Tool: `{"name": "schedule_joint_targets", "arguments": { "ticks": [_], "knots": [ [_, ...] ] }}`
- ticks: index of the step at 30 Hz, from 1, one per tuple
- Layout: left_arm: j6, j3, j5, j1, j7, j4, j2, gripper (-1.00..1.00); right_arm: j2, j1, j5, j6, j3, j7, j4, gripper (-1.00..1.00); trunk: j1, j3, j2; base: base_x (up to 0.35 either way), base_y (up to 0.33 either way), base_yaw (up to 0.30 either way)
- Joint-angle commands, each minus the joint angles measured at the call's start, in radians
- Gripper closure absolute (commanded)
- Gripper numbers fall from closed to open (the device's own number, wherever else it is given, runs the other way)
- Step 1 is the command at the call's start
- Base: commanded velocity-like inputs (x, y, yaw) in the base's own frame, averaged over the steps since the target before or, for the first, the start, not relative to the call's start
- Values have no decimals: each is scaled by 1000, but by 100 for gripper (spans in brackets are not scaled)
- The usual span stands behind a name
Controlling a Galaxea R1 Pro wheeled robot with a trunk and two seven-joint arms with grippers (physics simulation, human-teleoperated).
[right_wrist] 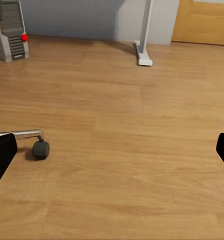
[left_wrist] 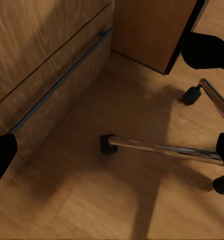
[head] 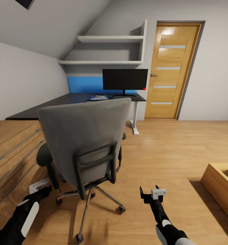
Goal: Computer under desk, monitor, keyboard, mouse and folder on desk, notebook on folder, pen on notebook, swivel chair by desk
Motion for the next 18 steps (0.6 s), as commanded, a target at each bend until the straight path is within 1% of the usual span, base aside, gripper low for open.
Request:
{"name": "schedule_joint_targets", "arguments": {
  "ticks": [1,6,11,18],
  "knots": [
    [4,-1,12,0,6,4,0,-100,0,-1,11,-3,-7,-2,1,-100,0,-1,0,135,0,0],
    [3,-1,12,0,5,41,0,-100,7,-1,11,-4,-5,-3,6,-100,0,-1,0,67,9,0],
    [3,0,12,0,5,45,1,-100,9,-1,11,-5,-5,-4,15,-100,0,-1,0,193,114,0],
    [3,1,13,0,6,47,2,-100,9,-1,11,-5,-5,-5,20,-100,0,-1,0,57,33,0]
  ]
}}
